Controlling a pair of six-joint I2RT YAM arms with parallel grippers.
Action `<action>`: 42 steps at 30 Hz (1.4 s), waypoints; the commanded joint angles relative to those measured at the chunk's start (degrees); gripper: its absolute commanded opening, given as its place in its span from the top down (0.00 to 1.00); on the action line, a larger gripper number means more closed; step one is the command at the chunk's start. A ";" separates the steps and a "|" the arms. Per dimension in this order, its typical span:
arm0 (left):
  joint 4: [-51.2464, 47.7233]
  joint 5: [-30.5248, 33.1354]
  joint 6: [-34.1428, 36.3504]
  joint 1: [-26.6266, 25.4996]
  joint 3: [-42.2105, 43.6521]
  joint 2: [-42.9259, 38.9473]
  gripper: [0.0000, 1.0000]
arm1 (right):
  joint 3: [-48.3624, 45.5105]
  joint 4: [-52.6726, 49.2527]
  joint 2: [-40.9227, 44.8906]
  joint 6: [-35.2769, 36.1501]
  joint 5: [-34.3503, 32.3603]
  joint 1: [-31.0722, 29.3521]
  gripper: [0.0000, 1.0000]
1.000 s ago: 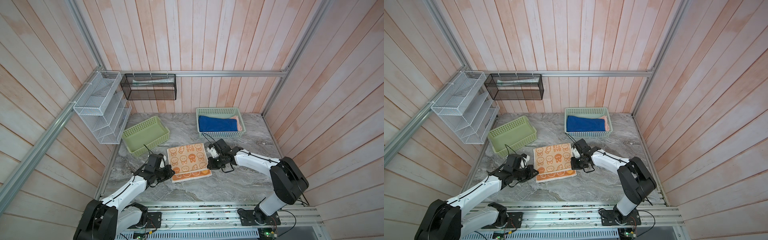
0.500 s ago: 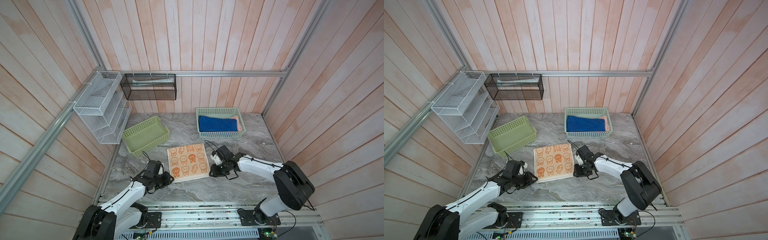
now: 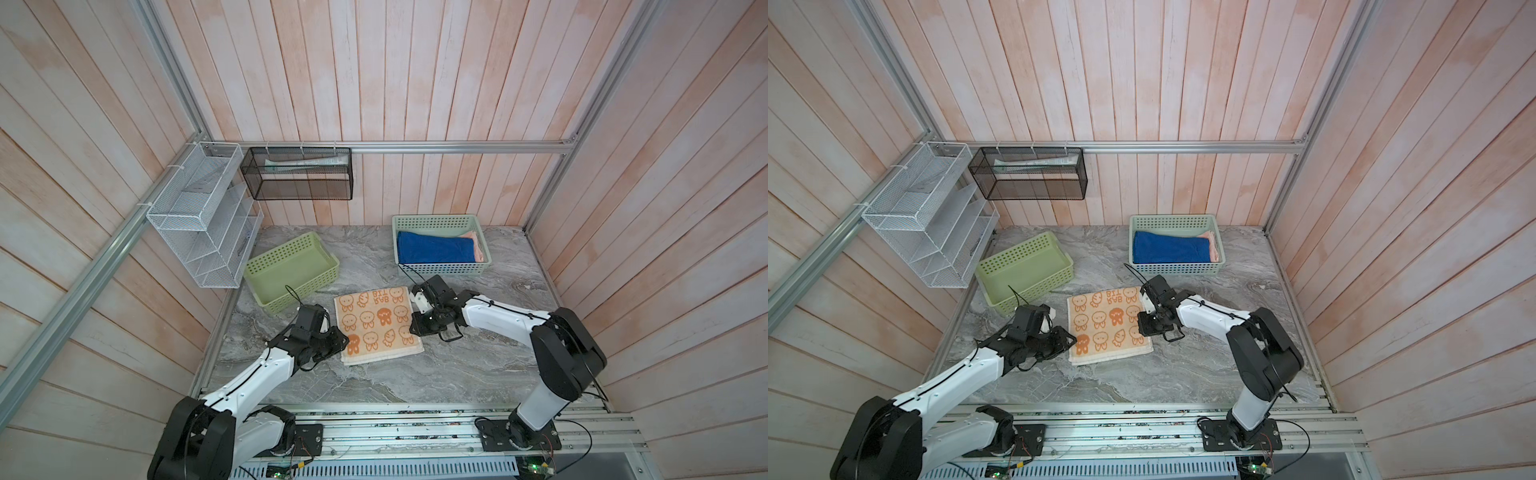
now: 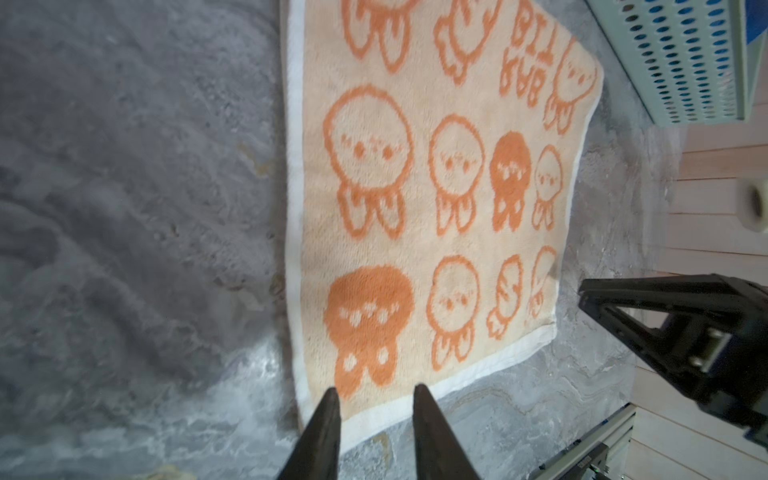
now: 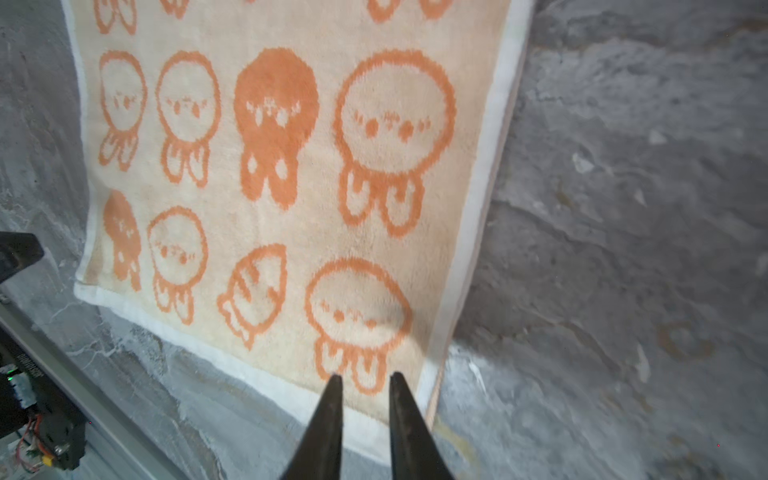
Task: Fold and stack the towels
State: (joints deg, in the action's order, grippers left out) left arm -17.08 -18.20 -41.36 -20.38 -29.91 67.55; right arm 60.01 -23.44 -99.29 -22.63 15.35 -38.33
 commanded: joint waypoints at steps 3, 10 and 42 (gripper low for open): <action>3.75 -1.04 1.60 -1.67 -0.40 6.78 0.69 | -0.25 0.94 -3.24 1.75 0.81 -1.31 0.92; 0.05 1.11 -2.03 -7.82 2.16 8.09 0.69 | -11.91 1.56 2.00 -2.95 -0.10 -2.90 0.98; 2.83 -4.18 10.61 6.82 -23.97 29.00 0.52 | 4.78 1.26 -7.10 0.39 -1.01 11.52 0.57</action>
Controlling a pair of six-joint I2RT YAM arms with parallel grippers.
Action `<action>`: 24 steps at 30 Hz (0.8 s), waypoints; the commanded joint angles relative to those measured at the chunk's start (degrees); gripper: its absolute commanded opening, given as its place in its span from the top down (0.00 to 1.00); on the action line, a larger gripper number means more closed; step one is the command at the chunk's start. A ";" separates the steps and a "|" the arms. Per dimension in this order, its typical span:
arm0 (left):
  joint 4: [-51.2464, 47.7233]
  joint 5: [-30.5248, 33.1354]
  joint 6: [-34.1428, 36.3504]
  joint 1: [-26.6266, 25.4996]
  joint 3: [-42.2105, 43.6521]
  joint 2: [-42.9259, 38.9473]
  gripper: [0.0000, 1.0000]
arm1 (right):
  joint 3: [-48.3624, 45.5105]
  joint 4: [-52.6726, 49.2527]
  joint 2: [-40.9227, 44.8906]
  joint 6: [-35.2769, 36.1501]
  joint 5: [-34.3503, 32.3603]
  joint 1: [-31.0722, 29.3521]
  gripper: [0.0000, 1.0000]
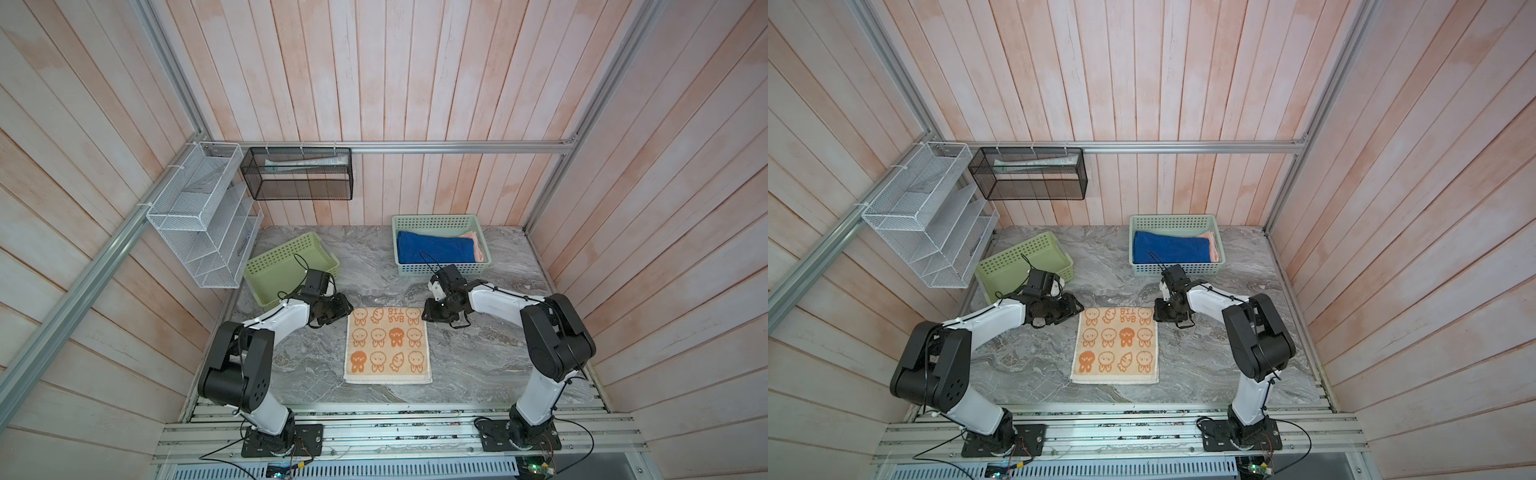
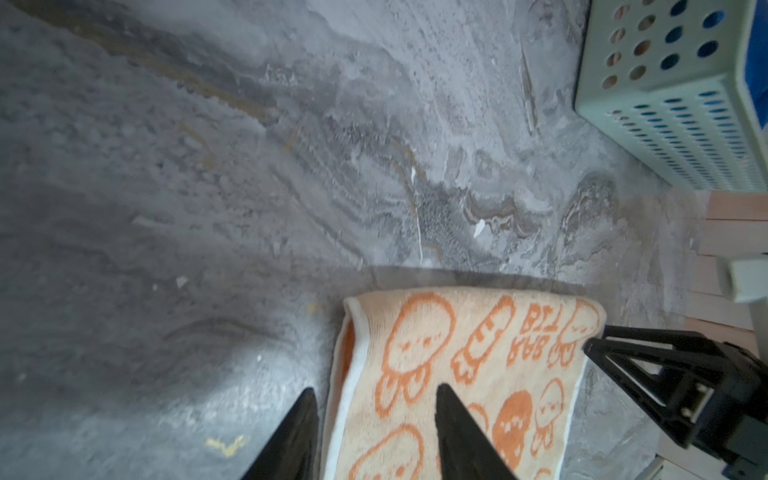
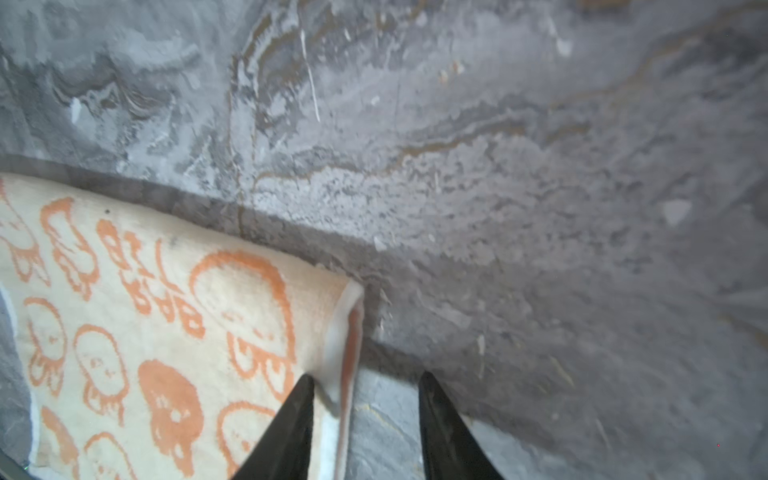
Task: Fold and stack the towels
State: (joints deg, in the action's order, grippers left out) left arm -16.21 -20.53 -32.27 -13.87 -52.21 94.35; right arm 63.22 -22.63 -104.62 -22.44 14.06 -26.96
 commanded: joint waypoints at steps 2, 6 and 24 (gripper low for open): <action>3.17 -2.95 1.02 0.33 -1.86 4.08 0.53 | 2.32 0.18 -2.66 0.75 0.01 0.31 0.57; 4.90 -4.50 0.37 0.32 -1.84 6.32 0.53 | 3.77 -0.17 -4.11 1.97 0.25 0.48 0.58; 6.80 -10.81 3.26 1.50 -4.23 6.75 1.00 | 9.89 -2.35 -5.74 6.85 2.02 1.35 1.00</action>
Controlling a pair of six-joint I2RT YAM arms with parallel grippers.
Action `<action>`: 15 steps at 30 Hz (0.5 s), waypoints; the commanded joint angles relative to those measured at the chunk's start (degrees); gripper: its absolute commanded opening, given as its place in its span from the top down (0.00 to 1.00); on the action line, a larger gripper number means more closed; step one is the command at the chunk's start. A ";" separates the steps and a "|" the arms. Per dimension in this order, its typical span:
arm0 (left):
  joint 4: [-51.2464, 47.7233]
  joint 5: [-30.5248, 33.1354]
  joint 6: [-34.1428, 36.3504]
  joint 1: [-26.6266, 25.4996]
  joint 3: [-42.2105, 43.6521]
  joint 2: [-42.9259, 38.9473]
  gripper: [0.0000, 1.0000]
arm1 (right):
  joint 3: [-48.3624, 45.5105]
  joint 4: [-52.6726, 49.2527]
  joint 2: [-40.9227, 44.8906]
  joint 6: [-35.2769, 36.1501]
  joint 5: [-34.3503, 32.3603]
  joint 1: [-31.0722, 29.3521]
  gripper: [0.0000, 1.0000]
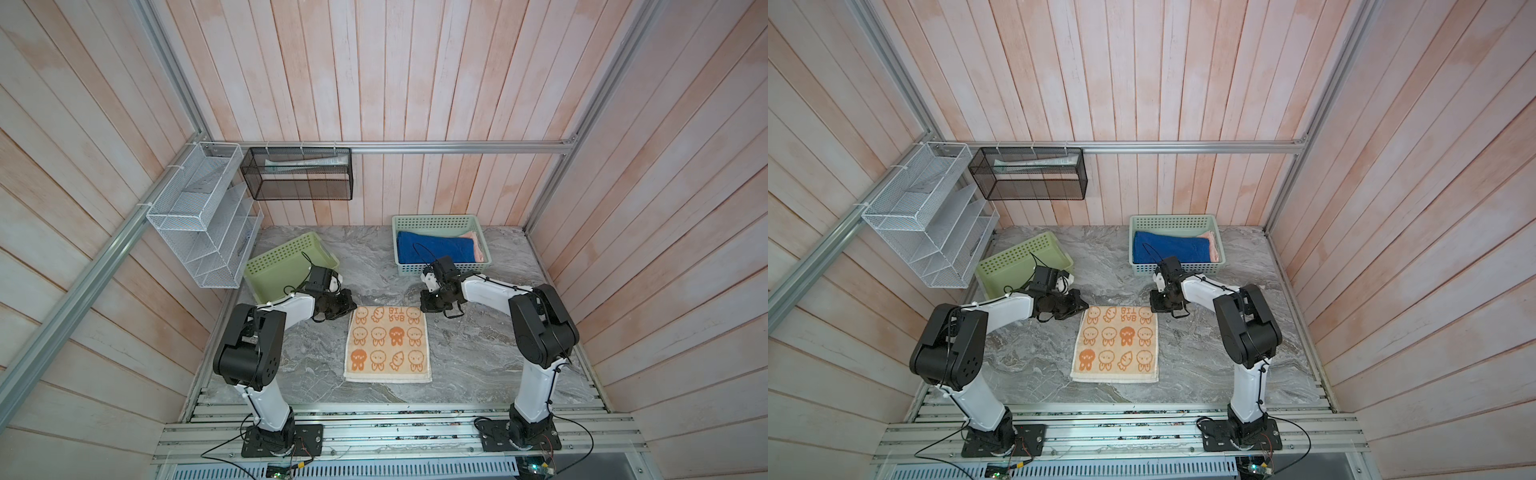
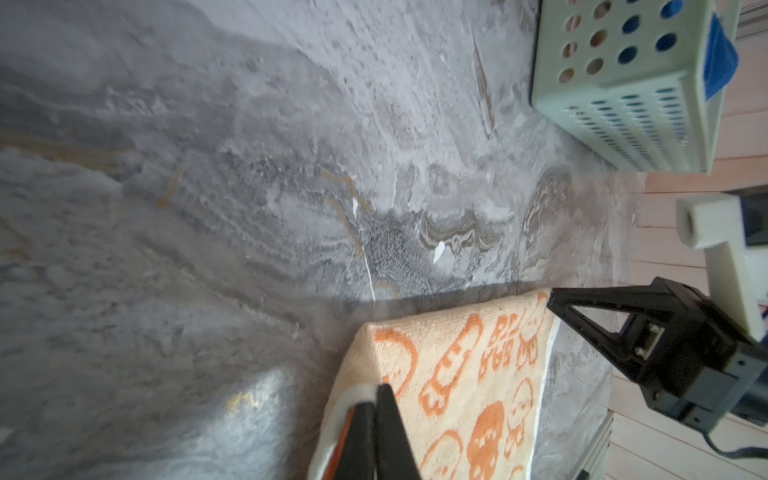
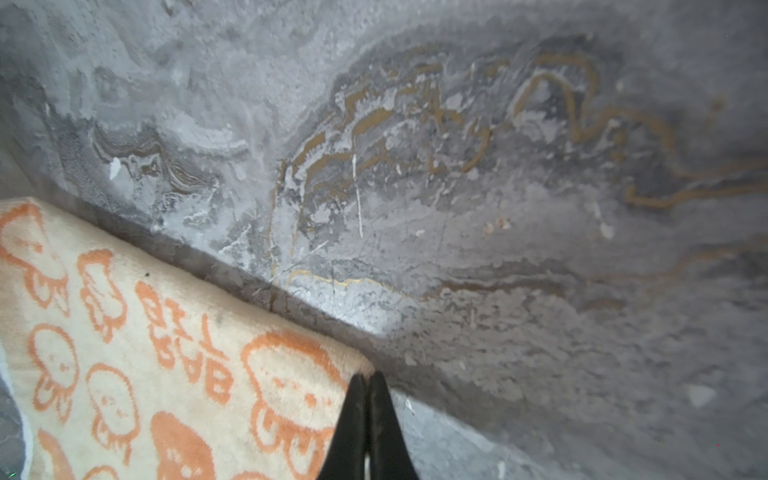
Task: Fold and stack the towels
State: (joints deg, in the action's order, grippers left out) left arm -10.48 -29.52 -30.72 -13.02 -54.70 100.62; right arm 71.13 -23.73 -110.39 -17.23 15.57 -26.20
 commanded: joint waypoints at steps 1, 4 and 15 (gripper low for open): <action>1.08 -2.10 1.88 0.87 -1.88 0.23 1.00 | 2.23 -1.33 0.44 1.84 0.32 0.75 1.00; 0.45 -2.30 2.63 1.73 -3.10 -0.67 1.00 | 3.34 -1.41 1.78 2.76 -0.36 1.47 1.00; -1.38 -6.42 6.40 4.71 -7.97 -4.91 1.00 | 7.78 -1.32 5.68 7.23 -1.26 3.86 1.00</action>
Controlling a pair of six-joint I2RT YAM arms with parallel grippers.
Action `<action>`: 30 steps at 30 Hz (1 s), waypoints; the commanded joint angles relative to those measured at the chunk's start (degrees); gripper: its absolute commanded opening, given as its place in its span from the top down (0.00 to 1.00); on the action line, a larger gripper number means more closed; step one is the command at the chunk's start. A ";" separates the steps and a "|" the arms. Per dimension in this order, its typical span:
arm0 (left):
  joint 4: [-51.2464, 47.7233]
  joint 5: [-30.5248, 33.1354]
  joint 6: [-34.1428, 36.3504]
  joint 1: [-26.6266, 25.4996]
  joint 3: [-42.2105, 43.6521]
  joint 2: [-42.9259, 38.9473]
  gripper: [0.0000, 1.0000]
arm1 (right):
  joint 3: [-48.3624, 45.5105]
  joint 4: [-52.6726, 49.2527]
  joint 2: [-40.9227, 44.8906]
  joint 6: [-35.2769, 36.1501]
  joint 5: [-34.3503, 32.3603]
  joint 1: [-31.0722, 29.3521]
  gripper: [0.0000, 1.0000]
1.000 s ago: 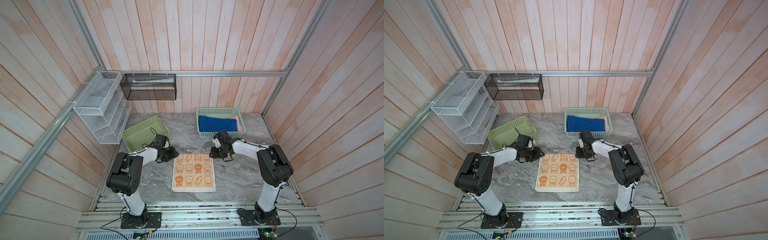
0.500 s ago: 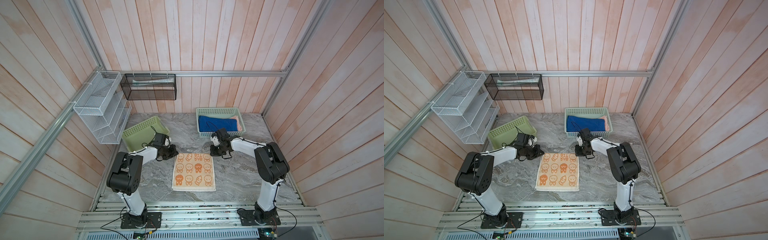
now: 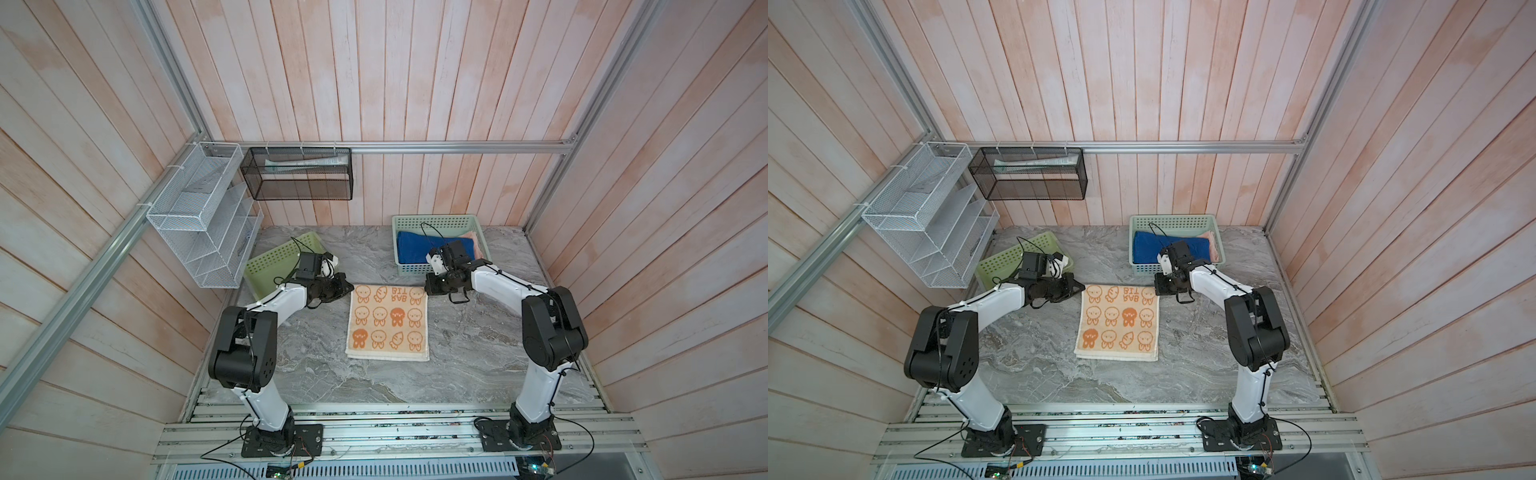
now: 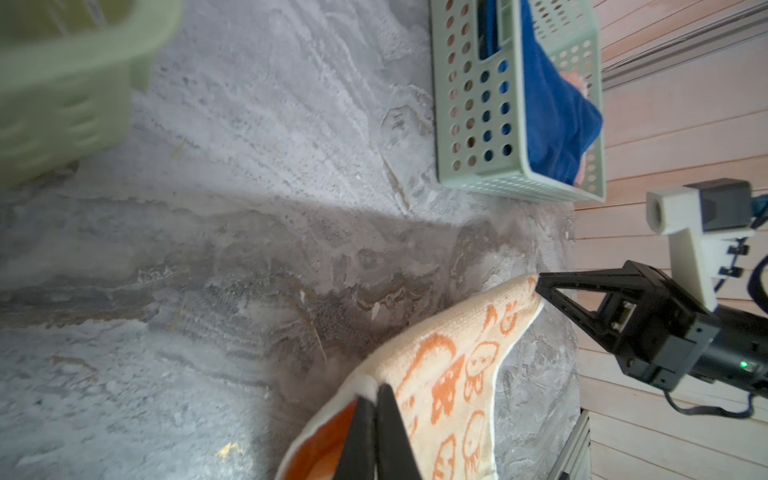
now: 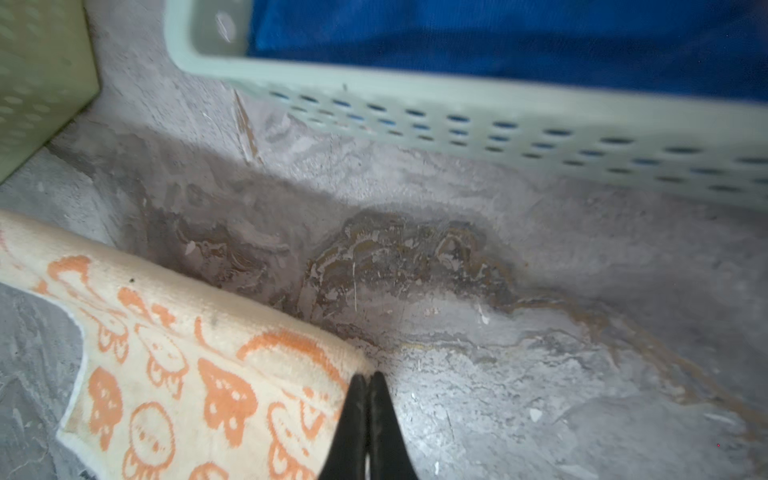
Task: Fold and stack the towels
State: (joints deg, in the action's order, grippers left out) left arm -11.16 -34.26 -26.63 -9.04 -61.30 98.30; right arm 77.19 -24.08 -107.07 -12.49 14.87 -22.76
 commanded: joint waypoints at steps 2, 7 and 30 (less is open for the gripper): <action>-0.60 -1.69 2.59 0.78 -1.22 -3.59 1.00 | 2.01 -1.18 3.03 3.22 0.21 0.38 1.00; 0.29 -2.02 2.29 0.95 1.64 -5.44 1.00 | -1.57 -0.47 5.61 3.56 1.97 0.40 1.00; 7.89 -2.65 -3.71 0.95 23.50 -17.81 1.00 | -19.53 5.46 15.01 -1.37 6.62 -3.25 1.00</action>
State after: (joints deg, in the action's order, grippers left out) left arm -4.67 -37.15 -30.02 -8.54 -38.17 82.30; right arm 57.80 -18.83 -93.86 -12.84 21.12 -25.85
